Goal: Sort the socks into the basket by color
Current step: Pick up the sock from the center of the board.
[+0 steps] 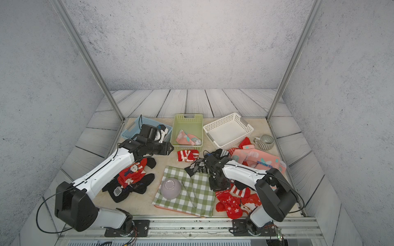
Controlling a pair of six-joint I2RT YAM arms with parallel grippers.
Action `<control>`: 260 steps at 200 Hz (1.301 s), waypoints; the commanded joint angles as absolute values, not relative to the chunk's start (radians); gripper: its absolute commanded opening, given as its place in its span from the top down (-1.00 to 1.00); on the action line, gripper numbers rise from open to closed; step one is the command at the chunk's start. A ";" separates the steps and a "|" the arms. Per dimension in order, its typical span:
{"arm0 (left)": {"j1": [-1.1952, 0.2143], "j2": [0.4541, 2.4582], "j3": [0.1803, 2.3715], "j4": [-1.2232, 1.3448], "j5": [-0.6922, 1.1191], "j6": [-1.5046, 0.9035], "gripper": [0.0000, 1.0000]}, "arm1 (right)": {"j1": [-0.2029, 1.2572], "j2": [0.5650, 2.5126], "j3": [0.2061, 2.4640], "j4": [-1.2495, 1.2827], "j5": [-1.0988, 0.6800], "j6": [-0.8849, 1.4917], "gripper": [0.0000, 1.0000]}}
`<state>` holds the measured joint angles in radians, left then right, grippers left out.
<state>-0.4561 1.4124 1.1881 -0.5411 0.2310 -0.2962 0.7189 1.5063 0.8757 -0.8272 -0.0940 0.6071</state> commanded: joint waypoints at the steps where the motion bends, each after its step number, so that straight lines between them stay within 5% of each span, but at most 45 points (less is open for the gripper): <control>1: -0.462 1.402 1.175 -0.533 0.231 -0.302 0.00 | 0.722 1.440 0.879 -0.890 -0.065 0.616 0.71; 21: -0.462 1.407 1.176 -0.522 0.236 -0.306 0.00 | 0.722 1.402 0.887 -0.919 -0.056 0.619 1.00; 104: -0.461 1.334 1.157 -0.440 0.333 -0.298 -0.04 | 0.723 1.339 1.221 -1.047 -0.156 0.513 1.00; 214: -0.485 1.069 0.898 -0.094 0.566 -0.281 -0.32 | 0.701 1.694 1.938 -1.019 -0.221 0.440 1.00; 260: -0.559 1.052 0.843 0.044 0.492 -0.230 -0.50 | 0.698 1.800 2.099 -1.016 -0.292 0.464 1.00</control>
<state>-0.5243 1.0424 0.8471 -0.0784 0.5247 -0.2749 0.7010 1.7718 2.0377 -1.0153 -0.2348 0.4461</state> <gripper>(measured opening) 0.734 0.049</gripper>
